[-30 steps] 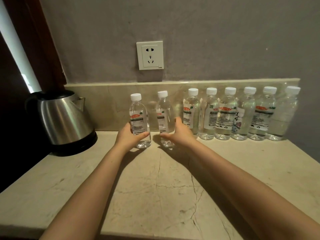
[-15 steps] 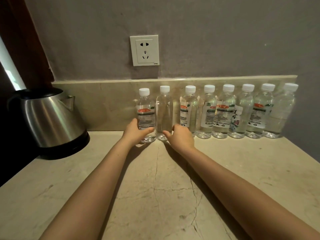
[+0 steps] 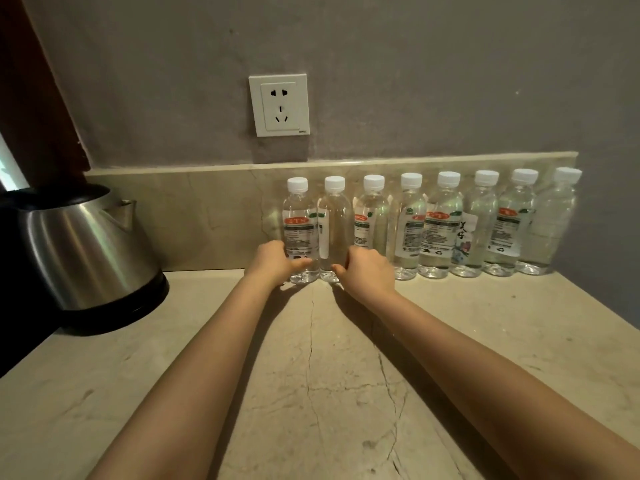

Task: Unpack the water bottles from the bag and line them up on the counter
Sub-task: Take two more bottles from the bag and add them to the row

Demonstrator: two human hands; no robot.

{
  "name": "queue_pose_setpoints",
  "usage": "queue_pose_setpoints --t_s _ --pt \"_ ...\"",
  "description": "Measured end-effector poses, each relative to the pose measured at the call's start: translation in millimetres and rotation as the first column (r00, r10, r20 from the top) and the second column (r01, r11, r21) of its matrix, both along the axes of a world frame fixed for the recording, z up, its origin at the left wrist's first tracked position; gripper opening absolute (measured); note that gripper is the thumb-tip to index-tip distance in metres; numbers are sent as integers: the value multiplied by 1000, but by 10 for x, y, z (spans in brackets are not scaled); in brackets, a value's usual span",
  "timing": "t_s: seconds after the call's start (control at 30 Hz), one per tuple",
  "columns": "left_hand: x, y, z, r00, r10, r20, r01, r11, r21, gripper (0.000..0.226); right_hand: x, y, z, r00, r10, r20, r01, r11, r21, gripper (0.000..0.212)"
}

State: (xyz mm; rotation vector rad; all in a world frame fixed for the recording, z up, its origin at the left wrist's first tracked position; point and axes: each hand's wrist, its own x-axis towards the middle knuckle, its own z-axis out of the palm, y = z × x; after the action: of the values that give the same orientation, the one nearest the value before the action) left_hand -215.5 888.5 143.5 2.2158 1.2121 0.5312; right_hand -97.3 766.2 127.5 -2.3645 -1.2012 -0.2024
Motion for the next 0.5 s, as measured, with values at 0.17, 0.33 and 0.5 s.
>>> queue_pose_setpoints --t_s 0.17,0.33,0.5 --pt "-45 -154 -69 980 77 -185 -61 994 95 58 -39 -40 86 992 12 -125 -16 1000 -27 31" --pt "-177 -307 -30 991 85 -107 -80 995 52 50 -109 -117 140 973 25 -231 -23 1000 13 22" --pt "-323 -568 193 978 142 153 -164 975 149 27 -214 -294 265 947 86 -308 -45 989 140 14"
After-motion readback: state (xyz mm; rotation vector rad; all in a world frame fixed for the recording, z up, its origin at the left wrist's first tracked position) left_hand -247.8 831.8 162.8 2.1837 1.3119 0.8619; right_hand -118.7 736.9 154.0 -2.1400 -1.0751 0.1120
